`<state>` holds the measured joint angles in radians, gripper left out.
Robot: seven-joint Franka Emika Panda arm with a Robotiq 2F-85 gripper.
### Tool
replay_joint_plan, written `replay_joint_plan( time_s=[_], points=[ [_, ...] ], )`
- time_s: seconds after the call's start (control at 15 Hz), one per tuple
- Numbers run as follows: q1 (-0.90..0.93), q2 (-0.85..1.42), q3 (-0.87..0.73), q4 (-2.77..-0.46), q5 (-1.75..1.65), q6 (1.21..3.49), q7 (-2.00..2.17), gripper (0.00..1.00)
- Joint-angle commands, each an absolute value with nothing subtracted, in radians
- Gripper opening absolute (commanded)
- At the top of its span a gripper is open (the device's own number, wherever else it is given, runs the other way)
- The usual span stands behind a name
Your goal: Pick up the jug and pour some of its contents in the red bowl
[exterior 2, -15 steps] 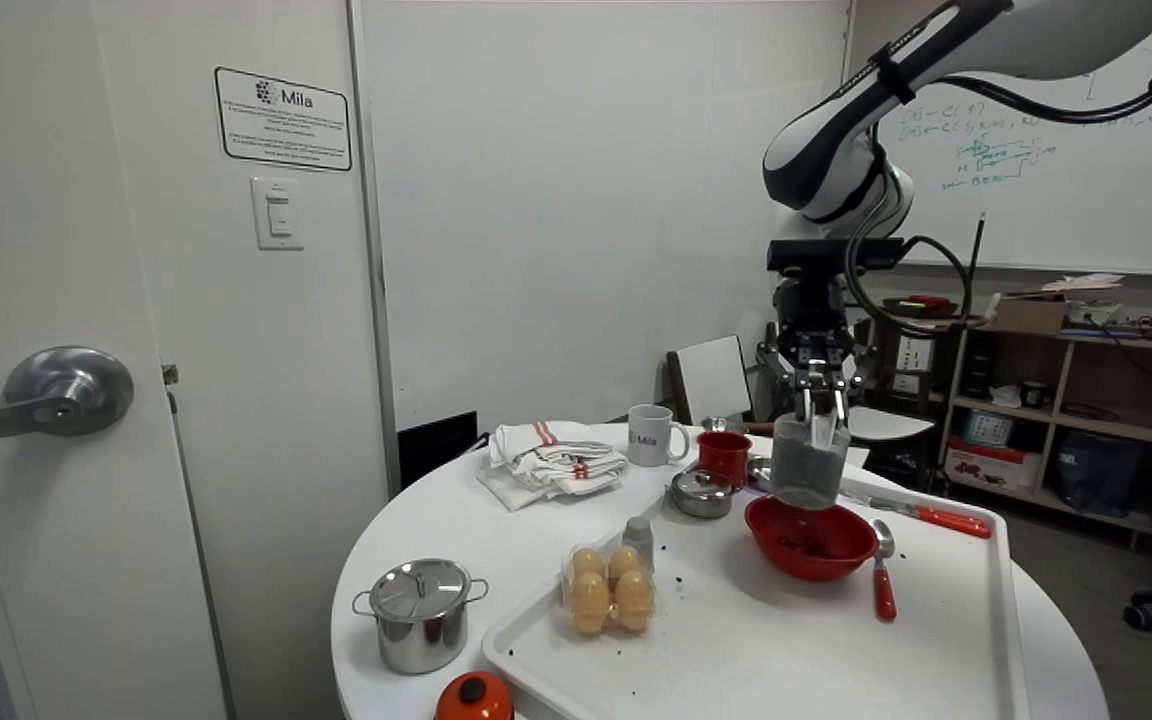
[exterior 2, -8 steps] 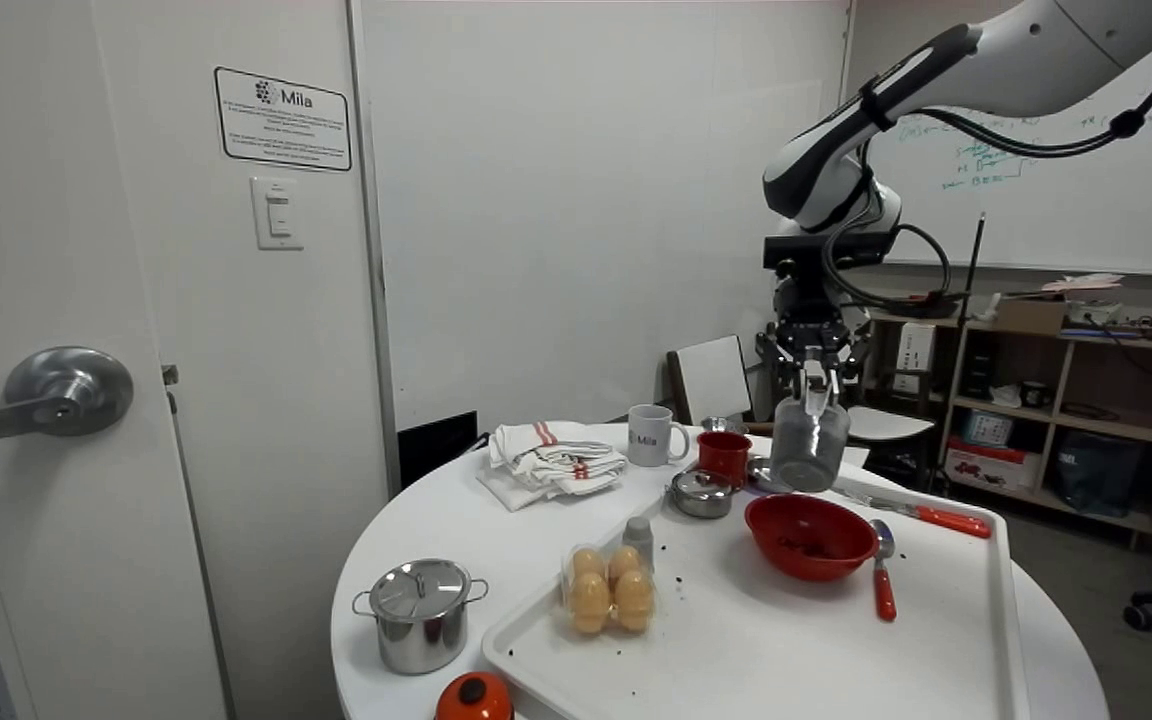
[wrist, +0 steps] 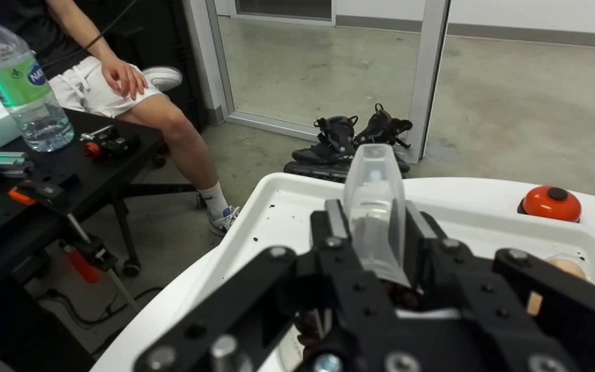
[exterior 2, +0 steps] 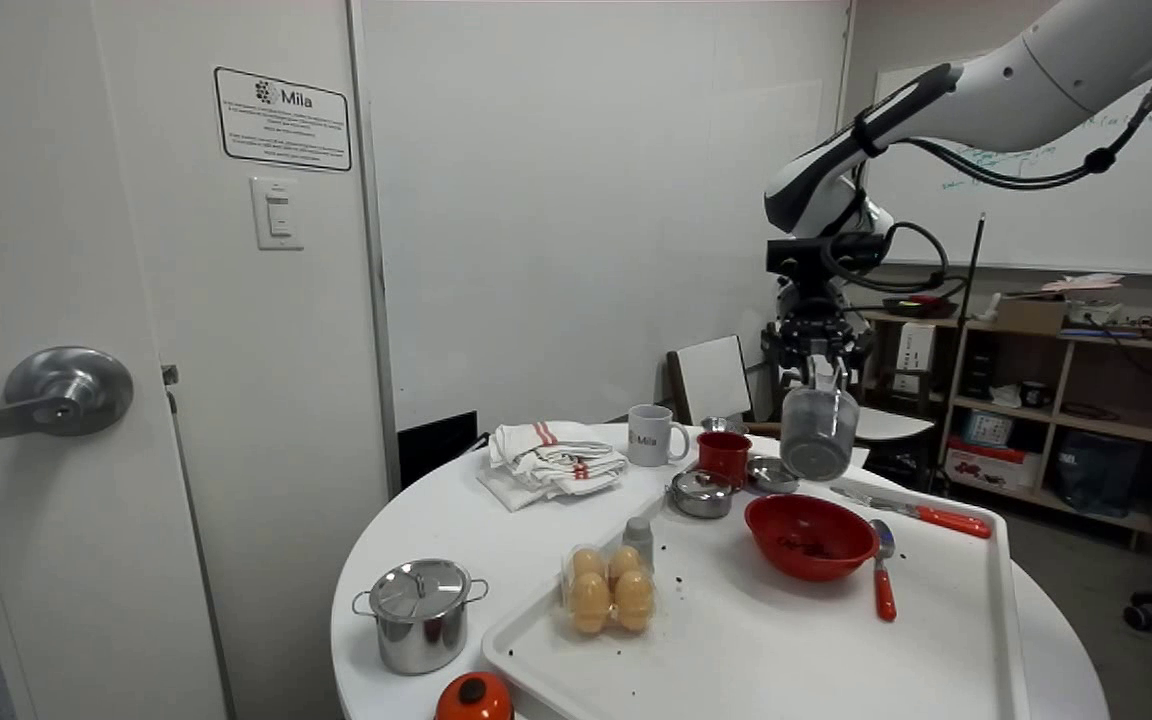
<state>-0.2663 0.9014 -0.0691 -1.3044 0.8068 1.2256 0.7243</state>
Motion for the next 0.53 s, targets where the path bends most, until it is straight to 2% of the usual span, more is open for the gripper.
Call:
replay_joint_plan(
  time_s=[0.0, 0.47],
  points=[
    [-0.278, 0.967, -0.074, -1.206, 0.854, 1.128, 0.752, 0.12],
    [-0.279, 1.012, -0.075, -1.145, 0.877, 1.051, 0.75, 0.12]
  ],
)
